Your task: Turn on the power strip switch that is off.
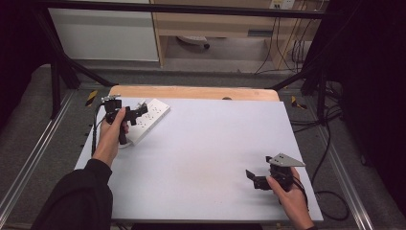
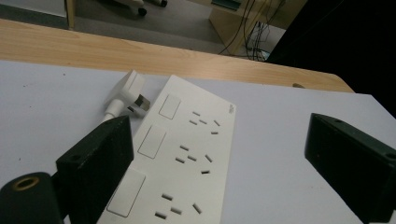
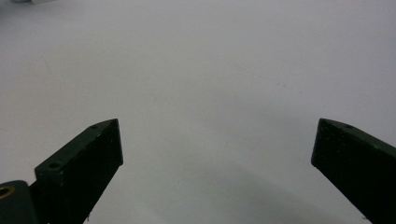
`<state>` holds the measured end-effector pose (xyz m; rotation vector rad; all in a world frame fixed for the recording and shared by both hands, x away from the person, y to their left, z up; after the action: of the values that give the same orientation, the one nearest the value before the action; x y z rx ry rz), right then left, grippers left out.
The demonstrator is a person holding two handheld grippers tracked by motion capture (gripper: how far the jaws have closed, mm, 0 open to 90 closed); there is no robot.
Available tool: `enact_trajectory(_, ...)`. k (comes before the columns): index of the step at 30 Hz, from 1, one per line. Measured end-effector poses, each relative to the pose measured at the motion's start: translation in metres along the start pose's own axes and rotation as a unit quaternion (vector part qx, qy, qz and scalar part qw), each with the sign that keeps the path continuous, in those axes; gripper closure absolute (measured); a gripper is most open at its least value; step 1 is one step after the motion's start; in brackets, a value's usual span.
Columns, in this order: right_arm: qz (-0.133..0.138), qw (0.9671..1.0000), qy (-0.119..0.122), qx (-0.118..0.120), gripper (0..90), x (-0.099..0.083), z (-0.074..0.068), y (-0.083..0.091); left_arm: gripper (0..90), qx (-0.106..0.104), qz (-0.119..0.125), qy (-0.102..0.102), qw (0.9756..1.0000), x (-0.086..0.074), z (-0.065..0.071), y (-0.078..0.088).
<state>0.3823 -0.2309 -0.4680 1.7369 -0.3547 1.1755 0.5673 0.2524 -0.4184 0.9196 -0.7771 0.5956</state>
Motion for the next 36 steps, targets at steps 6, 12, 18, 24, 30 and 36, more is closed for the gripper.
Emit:
enact_trajectory(6, 0.001, 1.0, 0.003, 0.002, 2.4, 0.0, 0.0, 0.0, 7.1, -0.011, 0.003, 0.002, 0.9999, 0.002, 0.006, 0.005)
enact_trajectory(12, -0.001, 1.0, 0.004, 0.001, 2.4, 0.0, 0.0, -0.001, 7.1, -0.008, 0.0, -0.003, 1.0, 0.003, 0.01, 0.013)
enact_trajectory(18, -0.001, 1.0, 0.004, 0.001, 2.5, 0.0, -0.001, -0.001, 7.2, -0.006, 0.004, -0.006, 1.0, 0.006, 0.01, 0.025)
enact_trajectory(24, -0.001, 1.0, 0.004, 0.001, 2.5, 0.0, -0.001, -0.001, 7.2, -0.006, 0.007, -0.008, 0.9999, 0.008, 0.013, 0.037)
enact_trajectory(30, 0.001, 1.0, 0.004, 0.002, 2.4, 0.001, -0.002, -0.001, 7.3, -0.013, 0.01, -0.015, 0.9997, 0.005, 0.021, 0.049)
enact_trajectory(36, 0.002, 1.0, 0.004, 0.004, 2.4, 0.001, -0.002, -0.001, 7.2, -0.018, 0.011, -0.028, 0.9994, -0.001, 0.027, 0.062)
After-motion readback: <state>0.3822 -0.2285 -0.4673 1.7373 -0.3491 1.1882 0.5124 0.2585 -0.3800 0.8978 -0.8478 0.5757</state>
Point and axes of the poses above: each handheld gripper's, and its own axes: y roughly backward along the jaws, x roughly out of its top, z roughly to its right, the point moved 5 cm from there along -y, roughly forward along the jaws, and after that the axes turned 2 degrees about -z, right-handed, at the moved point
